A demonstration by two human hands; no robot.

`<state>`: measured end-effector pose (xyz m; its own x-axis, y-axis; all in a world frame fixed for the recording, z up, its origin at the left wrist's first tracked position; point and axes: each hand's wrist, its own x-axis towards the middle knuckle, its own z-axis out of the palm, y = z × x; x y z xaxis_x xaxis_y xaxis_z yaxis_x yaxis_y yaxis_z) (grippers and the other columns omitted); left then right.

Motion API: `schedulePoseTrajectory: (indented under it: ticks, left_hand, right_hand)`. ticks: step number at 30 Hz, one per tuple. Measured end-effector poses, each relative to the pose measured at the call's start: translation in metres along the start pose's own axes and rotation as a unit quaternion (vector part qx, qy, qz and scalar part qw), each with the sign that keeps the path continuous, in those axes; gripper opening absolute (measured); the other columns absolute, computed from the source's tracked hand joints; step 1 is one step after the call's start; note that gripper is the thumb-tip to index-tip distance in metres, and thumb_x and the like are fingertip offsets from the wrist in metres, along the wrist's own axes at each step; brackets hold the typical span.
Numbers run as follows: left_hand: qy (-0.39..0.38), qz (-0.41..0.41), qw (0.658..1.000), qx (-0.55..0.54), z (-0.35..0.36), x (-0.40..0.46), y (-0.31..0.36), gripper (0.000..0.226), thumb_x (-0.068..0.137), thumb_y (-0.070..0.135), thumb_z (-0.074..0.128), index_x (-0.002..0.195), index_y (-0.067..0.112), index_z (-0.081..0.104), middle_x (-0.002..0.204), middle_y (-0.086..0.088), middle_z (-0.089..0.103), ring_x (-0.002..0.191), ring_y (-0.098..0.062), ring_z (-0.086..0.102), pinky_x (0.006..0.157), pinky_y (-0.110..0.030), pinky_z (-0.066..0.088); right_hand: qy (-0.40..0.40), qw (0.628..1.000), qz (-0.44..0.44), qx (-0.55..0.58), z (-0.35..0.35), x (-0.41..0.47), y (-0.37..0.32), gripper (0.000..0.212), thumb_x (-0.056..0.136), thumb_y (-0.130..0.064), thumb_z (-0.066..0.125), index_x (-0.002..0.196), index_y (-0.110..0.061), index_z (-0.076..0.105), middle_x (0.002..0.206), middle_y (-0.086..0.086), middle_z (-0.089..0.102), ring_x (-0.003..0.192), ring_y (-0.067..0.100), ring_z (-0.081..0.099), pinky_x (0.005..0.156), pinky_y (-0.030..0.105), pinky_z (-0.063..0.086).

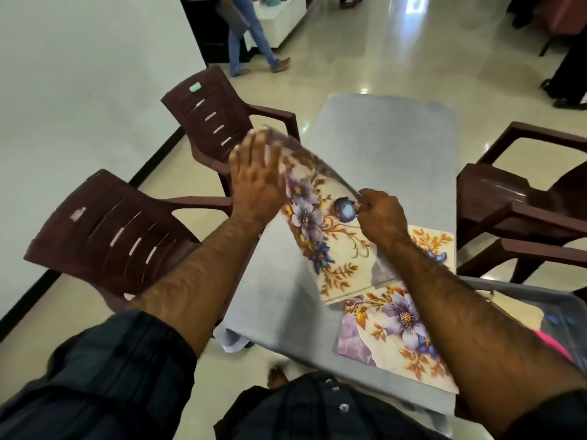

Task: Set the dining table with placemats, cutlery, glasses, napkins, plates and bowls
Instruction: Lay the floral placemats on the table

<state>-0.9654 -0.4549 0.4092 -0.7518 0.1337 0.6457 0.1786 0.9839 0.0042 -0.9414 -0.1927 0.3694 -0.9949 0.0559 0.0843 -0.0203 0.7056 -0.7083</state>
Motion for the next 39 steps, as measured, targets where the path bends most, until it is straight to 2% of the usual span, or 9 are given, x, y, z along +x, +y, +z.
schedulePoseTrajectory:
  ticks: [3,6,8,10,12,19,28,34,39]
  left_hand:
    - [-0.097,-0.319,0.937,-0.104,0.034,-0.044,-0.03,0.079,0.084,0.058,0.068,0.143,0.007,0.049,0.148,-0.021,0.05,0.134,-0.043,0.051,0.108,-0.052,0.043]
    - [-0.294,-0.504,0.697,-0.416,0.061,-0.09,-0.061,0.102,0.072,0.07,0.078,0.129,-0.011,0.058,0.116,-0.035,0.069,0.08,-0.041,0.072,0.063,-0.047,0.06]
    - [-0.293,-0.507,0.596,-0.549,0.065,-0.105,-0.075,0.074,0.082,0.047,0.082,0.119,-0.015,0.065,0.104,-0.035,0.072,0.063,-0.034,0.068,0.053,-0.036,0.053]
    - [-0.24,-0.499,0.608,-0.568,0.063,-0.105,-0.087,0.035,0.09,0.01,0.075,0.122,-0.005,0.068,0.099,-0.02,0.075,0.074,-0.029,0.066,0.063,-0.035,0.056]
    - [-0.201,-0.48,0.645,-0.559,0.066,-0.105,-0.107,0.035,0.092,-0.007,0.07,0.126,0.001,0.069,0.109,-0.014,0.076,0.089,-0.026,0.07,0.079,-0.035,0.06]
    - [-0.26,-0.435,0.61,-0.609,0.086,-0.092,-0.196,0.05,0.078,0.0,0.078,0.128,0.002,0.07,0.113,-0.017,0.076,0.089,-0.027,0.074,0.077,-0.039,0.063]
    - [-0.369,-0.451,0.671,-0.458,0.14,-0.122,-0.236,0.032,0.074,-0.008,0.086,0.103,0.002,0.08,0.096,-0.015,0.079,0.08,-0.024,0.071,0.073,-0.035,0.064]
    - [-0.479,-0.473,0.548,-0.497,0.141,-0.136,-0.226,0.022,0.091,-0.011,0.07,0.113,-0.008,0.073,0.1,-0.021,0.076,0.088,-0.029,0.071,0.068,-0.037,0.064]
    - [-0.568,-0.441,0.518,-0.464,0.135,-0.147,-0.217,0.025,0.098,-0.005,0.059,0.106,0.011,0.077,0.101,-0.013,0.079,0.087,-0.027,0.074,0.074,-0.045,0.064]
  right_hand:
    - [0.003,0.982,0.097,0.162,0.013,0.007,0.013,0.016,0.09,-0.022,0.066,0.088,-0.007,0.073,0.081,0.011,0.073,0.072,0.023,0.062,0.062,0.032,0.045]
    - [-0.041,0.945,0.165,0.28,0.03,0.011,0.02,0.018,0.091,-0.024,0.075,0.104,-0.012,0.078,0.098,0.009,0.079,0.087,0.024,0.073,0.08,0.038,0.062]
    - [-0.081,0.942,0.167,0.278,0.041,0.009,0.018,0.018,0.098,-0.026,0.07,0.111,-0.015,0.075,0.106,0.005,0.078,0.094,0.021,0.072,0.087,0.035,0.059]
    - [-0.116,0.94,0.18,0.264,0.056,0.009,0.012,0.017,0.105,-0.027,0.06,0.116,-0.019,0.07,0.113,0.002,0.074,0.101,0.02,0.068,0.09,0.029,0.054]
    - [-0.116,0.908,0.236,0.325,0.074,0.009,0.006,0.024,0.105,-0.025,0.058,0.119,-0.013,0.072,0.116,0.004,0.075,0.108,0.026,0.069,0.1,0.037,0.054]
    - [-0.037,0.869,0.325,0.371,0.116,0.009,-0.029,0.008,0.095,-0.008,0.068,0.094,-0.008,0.076,0.082,0.009,0.075,0.074,0.024,0.07,0.069,0.032,0.061]
    - [-0.021,0.893,0.399,0.209,0.166,-0.037,-0.005,0.011,0.091,-0.018,0.079,0.083,-0.017,0.071,0.081,0.007,0.067,0.07,0.024,0.063,0.066,0.031,0.056]
    - [-0.04,0.877,0.446,0.176,0.166,-0.063,0.029,0.018,0.092,-0.006,0.073,0.085,-0.022,0.07,0.089,0.006,0.069,0.073,0.021,0.066,0.067,0.033,0.058]
    - [-0.05,0.879,0.463,0.102,0.183,-0.083,0.068,0.015,0.089,-0.009,0.077,0.104,-0.011,0.078,0.097,0.01,0.074,0.086,0.028,0.07,0.084,0.043,0.062]
